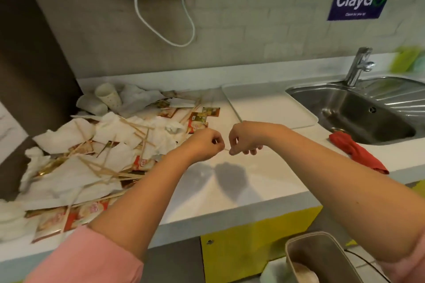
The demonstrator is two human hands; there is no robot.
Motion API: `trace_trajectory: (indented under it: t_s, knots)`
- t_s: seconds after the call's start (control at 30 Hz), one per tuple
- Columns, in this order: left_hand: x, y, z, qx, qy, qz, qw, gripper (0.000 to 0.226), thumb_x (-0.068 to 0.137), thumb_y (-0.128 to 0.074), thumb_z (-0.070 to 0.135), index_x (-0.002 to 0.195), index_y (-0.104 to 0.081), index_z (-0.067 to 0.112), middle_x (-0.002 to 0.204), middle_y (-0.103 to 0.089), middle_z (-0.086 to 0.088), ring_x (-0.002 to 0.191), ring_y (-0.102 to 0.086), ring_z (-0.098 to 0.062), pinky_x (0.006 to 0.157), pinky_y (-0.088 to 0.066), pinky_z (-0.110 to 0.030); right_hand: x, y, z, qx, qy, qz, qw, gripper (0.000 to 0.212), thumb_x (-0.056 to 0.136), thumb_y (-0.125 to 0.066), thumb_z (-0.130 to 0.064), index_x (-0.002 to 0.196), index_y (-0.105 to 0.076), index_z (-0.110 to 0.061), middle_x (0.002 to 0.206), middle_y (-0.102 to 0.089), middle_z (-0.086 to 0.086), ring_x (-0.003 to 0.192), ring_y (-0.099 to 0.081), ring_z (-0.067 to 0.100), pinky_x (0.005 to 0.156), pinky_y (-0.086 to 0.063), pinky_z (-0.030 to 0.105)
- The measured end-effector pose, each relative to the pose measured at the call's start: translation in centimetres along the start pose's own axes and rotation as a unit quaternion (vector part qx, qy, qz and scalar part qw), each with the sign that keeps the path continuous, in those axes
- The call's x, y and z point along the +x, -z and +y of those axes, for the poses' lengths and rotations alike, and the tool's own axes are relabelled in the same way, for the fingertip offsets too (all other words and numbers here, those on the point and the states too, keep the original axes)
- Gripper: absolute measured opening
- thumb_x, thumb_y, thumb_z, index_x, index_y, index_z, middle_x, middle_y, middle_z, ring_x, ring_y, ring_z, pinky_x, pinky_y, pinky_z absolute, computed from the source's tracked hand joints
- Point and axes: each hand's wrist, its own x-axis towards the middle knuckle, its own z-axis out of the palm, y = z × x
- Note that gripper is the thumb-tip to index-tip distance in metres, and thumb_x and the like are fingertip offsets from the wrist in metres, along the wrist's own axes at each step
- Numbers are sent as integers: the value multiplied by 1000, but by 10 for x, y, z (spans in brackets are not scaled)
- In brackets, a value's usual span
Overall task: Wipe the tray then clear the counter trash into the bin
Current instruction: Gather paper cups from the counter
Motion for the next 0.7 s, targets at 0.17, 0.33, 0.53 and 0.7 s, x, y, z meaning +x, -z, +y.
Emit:
trace_trajectory:
  t_s: [0.17,0.33,0.53,0.7]
  knots:
    - [0,48,-64,20,46,66,997,10,91,-55,21,87,-64,18,100,-64,-3,93,-59,-20,80,-48,-32,44,14,-60,-15,40,67,997,27,89,-60,-30,107,-64,-11,80,-61,2,52,-52,11,52,-40,23]
    - [2,82,-117,39,88,128,987,16,91,-57,23,100,-66,13,115,-45,-2,100,-54,-21,78,-43,-25,83,17,-100,-29,66,125,989,24,87,-61,-33,104,-66,-17,106,-67,3,87,-64,21,72,-48,31]
    - [18,111,-170,16,134,194,972,26,88,-60,20,114,-58,16,130,-35,-6,113,-50,-25,92,-46,-31,120,26,-128,-37,98,164,981,25,89,-59,-33,111,-63,-20,115,-61,3,104,-58,24,81,-49,33]
    - [45,131,-206,46,171,233,956,37,89,-58,19,124,-53,14,136,-32,-6,126,-38,-25,106,-34,-33,162,34,-129,-42,118,171,977,26,90,-59,-32,113,-61,-23,120,-60,1,109,-56,23,83,-48,33]
